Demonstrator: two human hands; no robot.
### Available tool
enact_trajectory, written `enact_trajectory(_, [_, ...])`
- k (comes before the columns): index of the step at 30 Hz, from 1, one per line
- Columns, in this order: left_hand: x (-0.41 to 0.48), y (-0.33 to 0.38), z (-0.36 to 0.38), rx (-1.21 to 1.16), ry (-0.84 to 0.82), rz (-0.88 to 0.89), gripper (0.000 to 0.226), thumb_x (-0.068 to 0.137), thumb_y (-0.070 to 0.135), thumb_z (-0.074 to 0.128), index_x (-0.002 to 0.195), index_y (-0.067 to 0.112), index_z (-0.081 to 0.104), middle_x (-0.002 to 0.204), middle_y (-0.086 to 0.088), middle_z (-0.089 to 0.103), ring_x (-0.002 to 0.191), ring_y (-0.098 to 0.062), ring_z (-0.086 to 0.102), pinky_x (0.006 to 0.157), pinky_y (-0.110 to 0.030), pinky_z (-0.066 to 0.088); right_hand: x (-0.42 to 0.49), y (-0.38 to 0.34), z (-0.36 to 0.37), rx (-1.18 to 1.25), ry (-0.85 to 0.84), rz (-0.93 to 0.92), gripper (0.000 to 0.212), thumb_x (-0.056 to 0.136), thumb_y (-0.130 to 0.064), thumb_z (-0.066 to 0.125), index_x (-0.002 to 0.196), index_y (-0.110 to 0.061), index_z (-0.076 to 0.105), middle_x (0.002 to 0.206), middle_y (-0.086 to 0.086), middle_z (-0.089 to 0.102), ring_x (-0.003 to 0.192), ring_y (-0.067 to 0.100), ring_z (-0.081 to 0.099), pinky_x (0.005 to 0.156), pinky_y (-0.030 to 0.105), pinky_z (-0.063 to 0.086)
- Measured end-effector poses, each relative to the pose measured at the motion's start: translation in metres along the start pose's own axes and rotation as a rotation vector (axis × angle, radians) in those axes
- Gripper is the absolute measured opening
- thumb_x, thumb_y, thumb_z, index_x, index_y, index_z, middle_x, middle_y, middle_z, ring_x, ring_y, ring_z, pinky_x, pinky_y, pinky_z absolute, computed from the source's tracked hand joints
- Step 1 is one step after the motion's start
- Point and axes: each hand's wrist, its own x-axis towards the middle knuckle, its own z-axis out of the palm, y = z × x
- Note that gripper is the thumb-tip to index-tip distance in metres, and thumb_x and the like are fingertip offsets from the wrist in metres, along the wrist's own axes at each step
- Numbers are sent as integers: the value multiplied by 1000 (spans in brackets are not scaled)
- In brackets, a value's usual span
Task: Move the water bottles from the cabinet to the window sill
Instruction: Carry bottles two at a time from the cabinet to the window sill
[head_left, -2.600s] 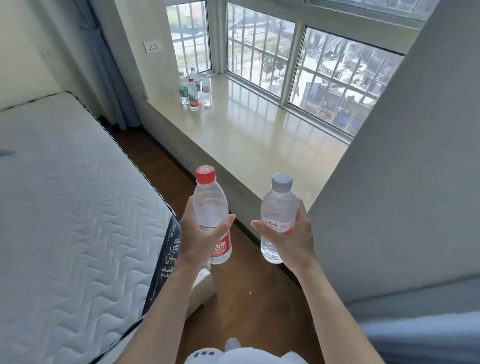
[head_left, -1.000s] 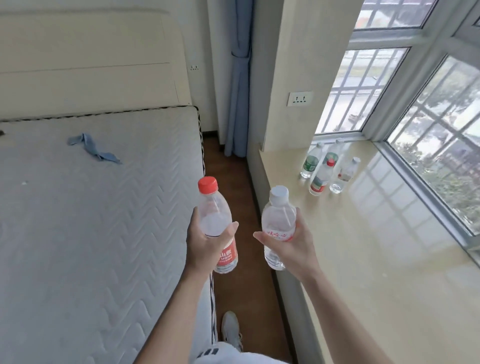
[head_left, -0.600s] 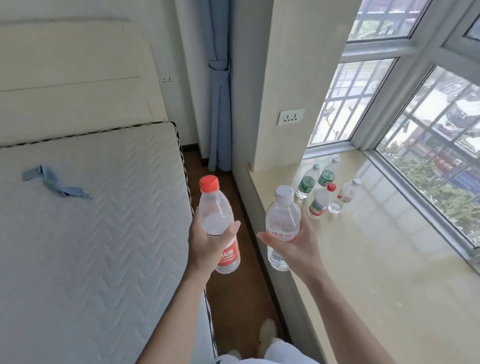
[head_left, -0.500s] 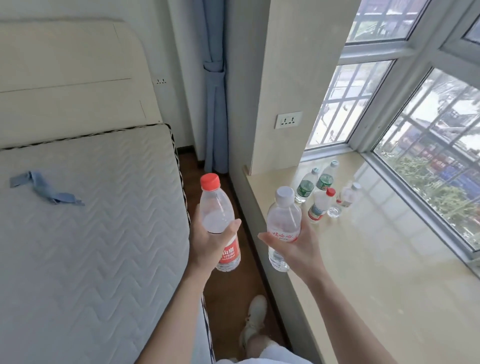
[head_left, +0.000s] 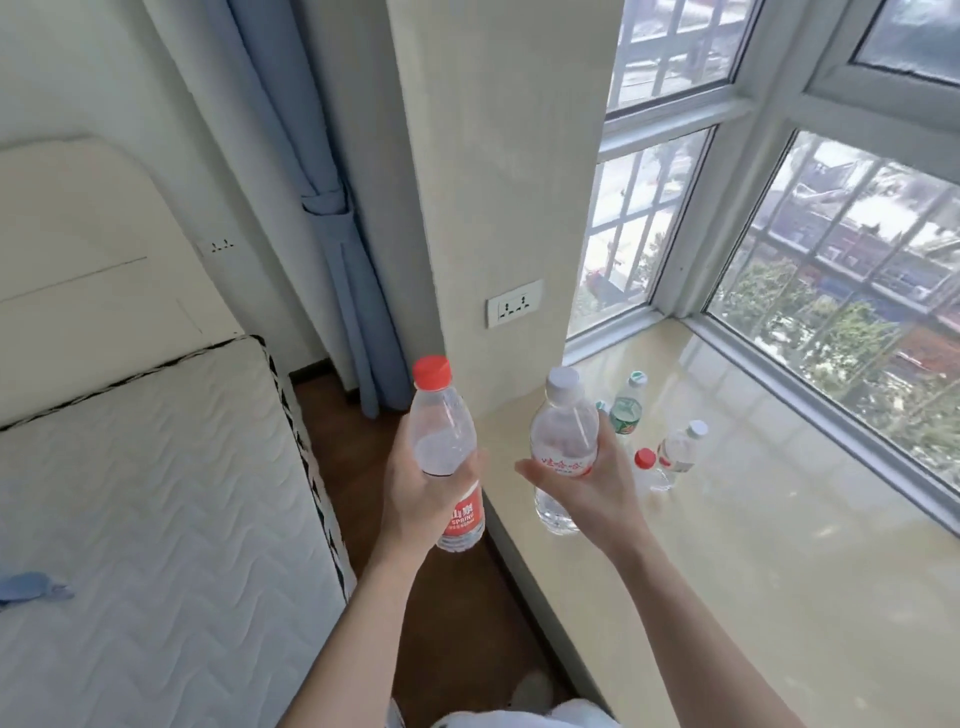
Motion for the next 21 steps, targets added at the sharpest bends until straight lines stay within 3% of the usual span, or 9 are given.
enact_trajectory(2, [26, 2, 22, -8, -57, 9, 66, 61, 51, 77, 120, 51, 47, 116, 20, 61, 111, -1, 58, 90, -21, 48, 23, 3, -16, 23, 68, 29, 55, 65, -27, 93, 105, -32, 55, 93, -13, 66, 87, 6, 65, 74, 23, 52])
enact_trajectory(4, [46, 4, 46, 6, -121, 21, 63, 61, 50, 79, 116, 53, 48, 114, 23, 59, 111, 2, 56, 91, -20, 46, 39, 8, -33, 52, 133, 53, 53, 65, -21, 92, 102, -32, 56, 89, -16, 66, 85, 5, 66, 72, 21, 50])
enact_trajectory(7, [67, 7, 84, 37, -232, 53, 56, 59, 54, 78, 107, 58, 50, 107, 25, 61, 109, 1, 57, 95, -30, 48, 46, 17, -61, 79, 251, 94, 55, 62, -26, 93, 104, -31, 57, 93, -12, 68, 91, 13, 69, 79, 34, 55])
enact_trajectory(9, [75, 11, 110, 29, -332, 57, 56, 57, 56, 78, 106, 56, 51, 107, 23, 62, 109, 0, 58, 98, -37, 48, 42, 24, -81, 106, 356, 134, 58, 57, -32, 92, 103, -28, 57, 92, -12, 68, 89, 14, 69, 77, 36, 55])
enact_trajectory(11, [78, 17, 137, 11, -442, 50, 59, 53, 59, 77, 107, 48, 53, 105, 24, 62, 109, 1, 57, 98, -32, 46, 33, 31, -100, 117, 474, 171, 57, 56, -30, 94, 98, -26, 56, 88, -11, 69, 85, 13, 68, 72, 29, 53])
enact_trajectory(15, [71, 26, 186, -28, -705, 94, 57, 56, 59, 73, 106, 39, 54, 101, 36, 59, 103, 13, 55, 83, -7, 43, 2, 46, -129, 118, 716, 249, 53, 59, -25, 95, 93, -20, 55, 84, -5, 67, 79, 12, 65, 68, 26, 51])
enact_trajectory(18, [62, 20, 216, -34, -897, 76, 55, 61, 58, 71, 110, 39, 54, 106, 31, 62, 106, 7, 58, 85, -14, 44, -27, 56, -141, 119, 885, 304, 60, 56, -31, 94, 96, -13, 54, 88, 7, 65, 82, 25, 65, 71, 37, 54])
enact_trajectory(21, [53, 11, 240, -29, -1002, 71, 62, 60, 57, 71, 117, 39, 53, 109, 29, 61, 109, 6, 56, 93, -26, 44, -50, 66, -148, 112, 1011, 366, 55, 61, -17, 95, 99, -11, 55, 87, 5, 66, 83, 25, 66, 69, 29, 55])
